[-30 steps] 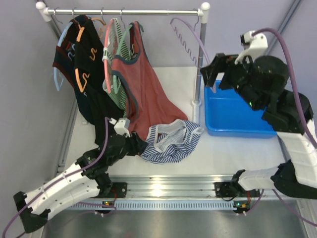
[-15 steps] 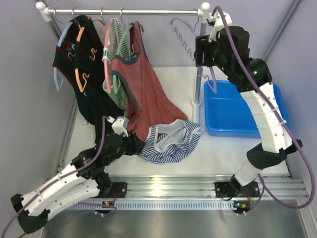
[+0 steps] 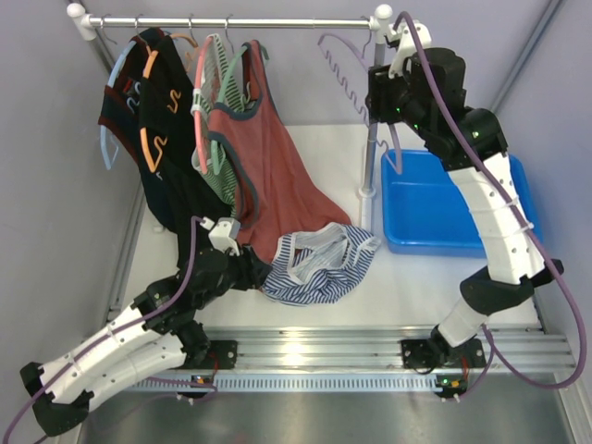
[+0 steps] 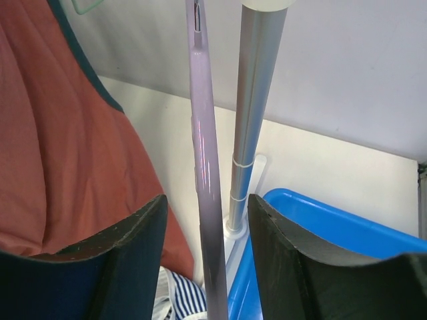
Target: Place the tank top on the hanger
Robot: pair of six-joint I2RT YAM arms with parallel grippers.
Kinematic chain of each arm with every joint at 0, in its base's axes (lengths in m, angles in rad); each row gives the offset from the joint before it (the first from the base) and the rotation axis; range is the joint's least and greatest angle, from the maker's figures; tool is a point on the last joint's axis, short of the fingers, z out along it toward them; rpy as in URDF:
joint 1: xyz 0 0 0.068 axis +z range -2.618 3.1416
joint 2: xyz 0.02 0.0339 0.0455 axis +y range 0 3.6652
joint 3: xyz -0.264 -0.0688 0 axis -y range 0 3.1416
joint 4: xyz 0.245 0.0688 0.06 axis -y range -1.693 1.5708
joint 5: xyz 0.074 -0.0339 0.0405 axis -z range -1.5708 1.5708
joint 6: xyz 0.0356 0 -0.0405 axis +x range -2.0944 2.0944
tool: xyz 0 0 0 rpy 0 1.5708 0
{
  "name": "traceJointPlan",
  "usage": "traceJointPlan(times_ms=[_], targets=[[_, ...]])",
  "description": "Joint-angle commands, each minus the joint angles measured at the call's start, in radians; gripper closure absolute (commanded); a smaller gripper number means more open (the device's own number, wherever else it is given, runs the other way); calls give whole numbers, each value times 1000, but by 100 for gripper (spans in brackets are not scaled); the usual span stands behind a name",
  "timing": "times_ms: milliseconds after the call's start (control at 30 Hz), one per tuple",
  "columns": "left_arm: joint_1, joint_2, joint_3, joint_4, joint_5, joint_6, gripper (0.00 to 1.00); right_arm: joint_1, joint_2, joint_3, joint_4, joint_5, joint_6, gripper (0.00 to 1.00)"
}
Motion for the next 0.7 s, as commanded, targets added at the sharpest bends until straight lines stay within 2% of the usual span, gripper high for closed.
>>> traceJointPlan(times_ms=[0, 467, 633, 667], targets=[[-4, -3, 20, 16, 8, 5, 44, -10, 11, -4, 37, -16, -15, 50], [-4, -9, 17, 3, 8, -8, 44, -9, 17, -36, 43, -10, -8, 57], [-4, -9, 17, 2, 7, -12, 45, -10, 22, -41, 43, 2, -6, 73], [-4, -11, 18, -1, 7, -12, 45, -10, 22, -41, 42, 7, -6, 80]])
